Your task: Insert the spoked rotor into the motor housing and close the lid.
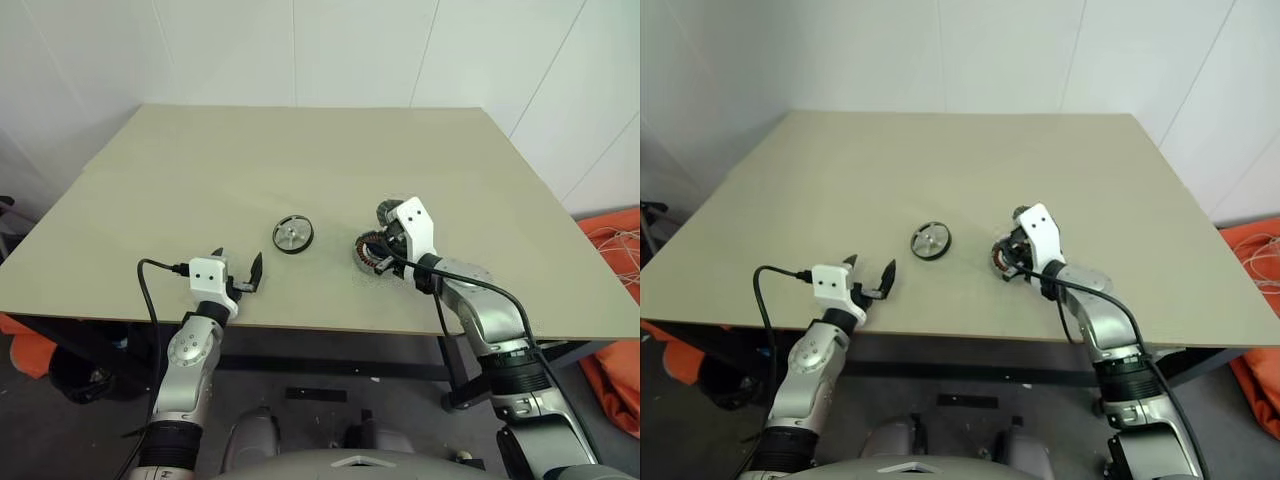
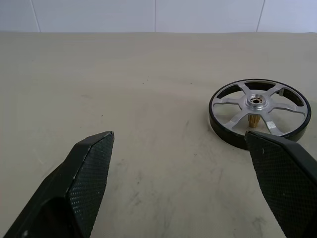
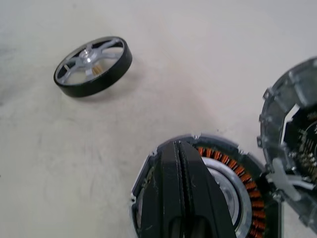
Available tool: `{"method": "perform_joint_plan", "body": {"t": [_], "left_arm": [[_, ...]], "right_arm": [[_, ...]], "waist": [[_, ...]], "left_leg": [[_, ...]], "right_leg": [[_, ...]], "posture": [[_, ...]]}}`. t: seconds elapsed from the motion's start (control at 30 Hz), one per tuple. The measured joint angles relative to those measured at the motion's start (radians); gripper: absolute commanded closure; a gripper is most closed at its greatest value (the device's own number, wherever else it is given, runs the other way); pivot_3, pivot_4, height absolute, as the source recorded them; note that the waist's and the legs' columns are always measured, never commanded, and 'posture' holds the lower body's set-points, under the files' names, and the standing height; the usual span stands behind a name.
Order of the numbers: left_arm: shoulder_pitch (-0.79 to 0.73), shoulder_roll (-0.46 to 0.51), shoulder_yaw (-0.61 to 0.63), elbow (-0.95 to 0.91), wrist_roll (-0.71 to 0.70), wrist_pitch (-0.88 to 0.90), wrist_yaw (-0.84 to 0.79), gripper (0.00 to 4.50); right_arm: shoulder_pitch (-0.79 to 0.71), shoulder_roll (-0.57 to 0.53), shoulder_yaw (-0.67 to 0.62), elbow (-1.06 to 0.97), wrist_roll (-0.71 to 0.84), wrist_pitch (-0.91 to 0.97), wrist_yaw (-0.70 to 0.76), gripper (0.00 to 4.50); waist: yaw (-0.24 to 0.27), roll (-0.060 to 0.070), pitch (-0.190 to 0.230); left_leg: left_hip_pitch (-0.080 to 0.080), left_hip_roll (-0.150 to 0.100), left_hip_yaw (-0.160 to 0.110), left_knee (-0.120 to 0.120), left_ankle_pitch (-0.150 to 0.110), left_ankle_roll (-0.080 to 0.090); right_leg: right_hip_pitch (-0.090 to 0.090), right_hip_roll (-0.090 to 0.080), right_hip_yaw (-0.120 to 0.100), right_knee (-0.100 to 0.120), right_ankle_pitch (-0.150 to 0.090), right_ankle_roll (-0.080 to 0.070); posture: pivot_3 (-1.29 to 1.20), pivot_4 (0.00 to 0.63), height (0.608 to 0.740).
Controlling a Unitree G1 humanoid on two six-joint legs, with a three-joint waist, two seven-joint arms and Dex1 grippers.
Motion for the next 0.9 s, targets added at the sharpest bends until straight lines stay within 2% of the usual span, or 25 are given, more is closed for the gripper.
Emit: {"method": "perform_joint_plan", "body": {"t": [0.33, 0.9], "left_arm": [[0.003, -0.001, 0.000, 0.000, 0.000, 0.000, 0.001, 0.00], [0.005, -0.001, 0.000, 0.000, 0.000, 0.001, 0.001, 0.00]], "right_arm": [[0.019, -0.016, 0.008, -0.001, 0.015, 0.027, 0.045, 4.49], [0.041, -0.030, 0.011, 0.005, 0.008, 0.046, 0.040, 4.49]], "waist": [[0.000, 0.000, 0.000], [0.000, 0.000, 0.000]], "left_leg": [[0.000, 0.000, 0.000, 0.000, 0.000, 0.000], [0.000, 0.000, 0.000, 0.000, 0.000, 0.000]], "right_leg": [[0.000, 0.000, 0.000, 0.000, 0.000, 0.001], [0.000, 0.000, 0.000, 0.000, -0.001, 0.001]], "posture": [[0.00, 0.000, 0.740], [0.00, 0.000, 0.740]]}}
